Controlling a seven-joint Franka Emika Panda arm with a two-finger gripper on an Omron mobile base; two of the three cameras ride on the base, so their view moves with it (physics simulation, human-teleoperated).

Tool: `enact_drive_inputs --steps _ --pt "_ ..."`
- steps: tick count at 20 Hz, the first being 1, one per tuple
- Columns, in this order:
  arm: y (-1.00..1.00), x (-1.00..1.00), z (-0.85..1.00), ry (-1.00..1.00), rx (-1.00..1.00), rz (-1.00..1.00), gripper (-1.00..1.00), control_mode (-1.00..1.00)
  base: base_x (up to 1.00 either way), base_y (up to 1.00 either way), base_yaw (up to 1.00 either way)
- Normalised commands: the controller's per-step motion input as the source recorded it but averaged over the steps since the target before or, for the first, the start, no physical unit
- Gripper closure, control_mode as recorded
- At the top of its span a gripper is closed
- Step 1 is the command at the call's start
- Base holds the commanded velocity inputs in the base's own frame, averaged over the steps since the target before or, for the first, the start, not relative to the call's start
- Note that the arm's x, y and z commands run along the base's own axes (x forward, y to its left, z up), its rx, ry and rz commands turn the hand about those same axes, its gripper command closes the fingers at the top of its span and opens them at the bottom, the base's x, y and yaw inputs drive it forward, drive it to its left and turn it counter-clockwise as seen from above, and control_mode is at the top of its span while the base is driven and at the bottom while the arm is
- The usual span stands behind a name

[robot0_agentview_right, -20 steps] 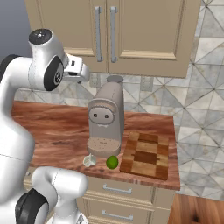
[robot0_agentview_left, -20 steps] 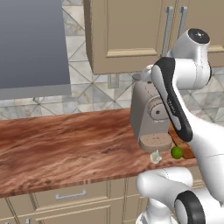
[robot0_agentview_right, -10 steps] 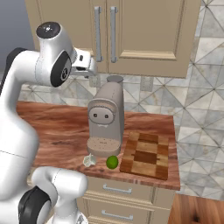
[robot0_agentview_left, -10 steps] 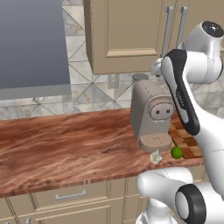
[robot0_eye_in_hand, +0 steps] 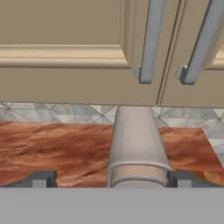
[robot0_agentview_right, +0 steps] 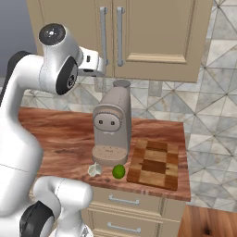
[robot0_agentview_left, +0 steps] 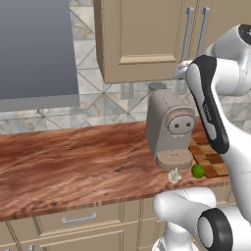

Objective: Open the cabinet. Place the bowl and condiment on the counter. Then place the lime and garlic on the cutting board.

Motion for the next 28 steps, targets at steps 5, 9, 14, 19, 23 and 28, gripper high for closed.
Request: enact_drive_inputs --steps 5,9,14,19,23,28 --pt "-0.01 0.02 0.32 0.00 0.02 0.00 -1.00 -1.00 0.00 0.00 0.00" --pt "-0.08 0.00 0.14 -0.06 0.02 0.00 -1.00 -1.00 0.00 0.00 0.00" --pt "-0.11 0.02 0.00 -0.18 0.00 0.00 -1.00 -1.00 0.00 0.00 0.00" --pt "-0.08 0.00 0.02 -0.15 0.00 0.00 -1.00 -1.00 0.00 0.00 0.00" --pt "0.00 0.02 0.30 0.00 0.00 -0.03 -1.00 -1.00 0.00 0.00 0.00" --pt "0.00 0.06 0.15 0.07 0.00 -0.01 -1.00 -1.00 0.00 0.00 0.00"
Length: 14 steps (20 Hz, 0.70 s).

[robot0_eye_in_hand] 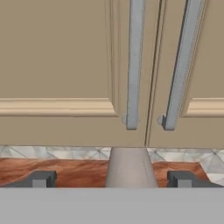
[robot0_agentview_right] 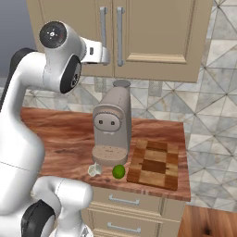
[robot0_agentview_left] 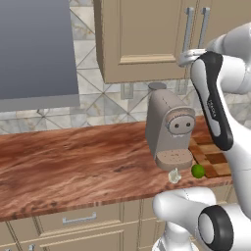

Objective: Open the cabinet. Place the bowl and condiment on the counter. Then place the lime and garlic on the cutting board.

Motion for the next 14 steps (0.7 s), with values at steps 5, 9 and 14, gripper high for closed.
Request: enact_drive_inputs --steps 5,9,14 --pt "0.00 0.16 0.00 0.07 0.00 0.00 -1.00 -1.00 0.00 0.00 0.00" --pt "0.00 0.28 0.00 0.00 0.00 0.02 -1.00 -1.00 0.00 0.00 0.00" --pt "0.00 0.26 0.00 0.00 0.00 0.02 -1.00 -1.00 0.00 0.00 0.00"
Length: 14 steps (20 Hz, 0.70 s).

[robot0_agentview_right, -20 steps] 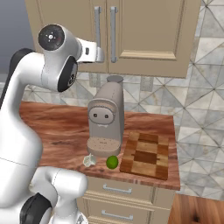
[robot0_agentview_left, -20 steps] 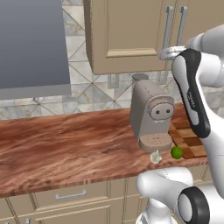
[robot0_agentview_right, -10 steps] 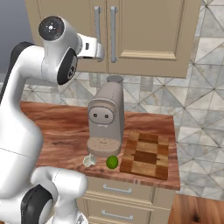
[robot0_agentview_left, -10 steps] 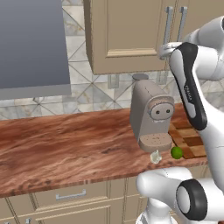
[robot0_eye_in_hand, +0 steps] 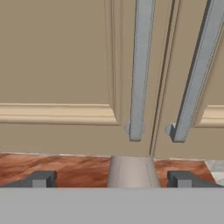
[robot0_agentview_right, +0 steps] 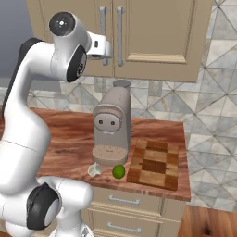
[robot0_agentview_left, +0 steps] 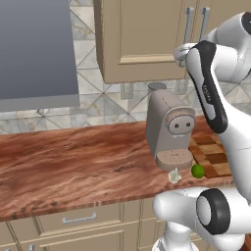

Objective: Open the cabinet. Place the bowl and condiment on the counter. Then place the lime and garlic on the cutting board.

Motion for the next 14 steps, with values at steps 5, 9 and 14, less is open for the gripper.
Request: enact_drive_inputs --steps 5,9,14 --pt "-0.04 0.23 0.00 0.00 0.00 0.00 -1.00 -1.00 0.00 0.00 0.00" --pt "-0.09 0.25 0.00 0.00 0.00 0.00 -1.00 -1.00 0.00 0.00 0.00" --pt "-0.08 0.17 0.00 0.00 0.00 0.00 -1.00 -1.00 0.00 0.00 0.00"
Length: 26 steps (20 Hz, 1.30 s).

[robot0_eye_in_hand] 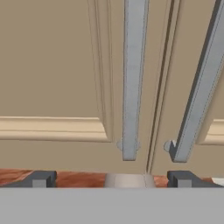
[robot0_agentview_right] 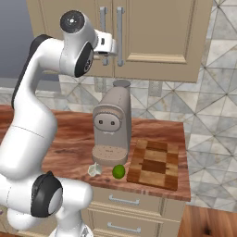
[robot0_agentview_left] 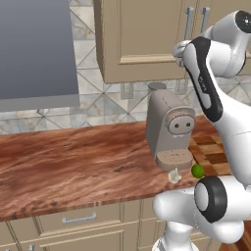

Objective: Open the cabinet. Place the bowl and condiment on the counter. Then place the lime and garlic on the cutting board.

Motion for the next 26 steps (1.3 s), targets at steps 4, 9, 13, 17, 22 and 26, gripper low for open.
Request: enact_drive_inputs --steps 4,9,13,17,22,26 --pt "-0.06 0.04 0.00 -0.02 0.00 0.00 -1.00 -1.00 0.00 0.00 0.00" --pt "-0.02 0.07 0.00 -0.05 0.00 0.00 -1.00 -1.00 0.00 0.00 0.00" --pt "0.00 0.16 0.00 -0.02 0.00 0.00 -1.00 -1.00 0.00 0.00 0.00" --pt "0.00 0.21 0.00 0.00 0.00 0.00 -1.00 -1.00 0.00 0.00 0.00" --pt "0.00 0.32 0.00 0.00 0.00 0.00 -1.00 -1.00 0.00 0.00 0.00" --pt "0.00 0.26 0.00 -0.01 0.00 0.00 -1.00 -1.00 0.00 0.00 0.00"
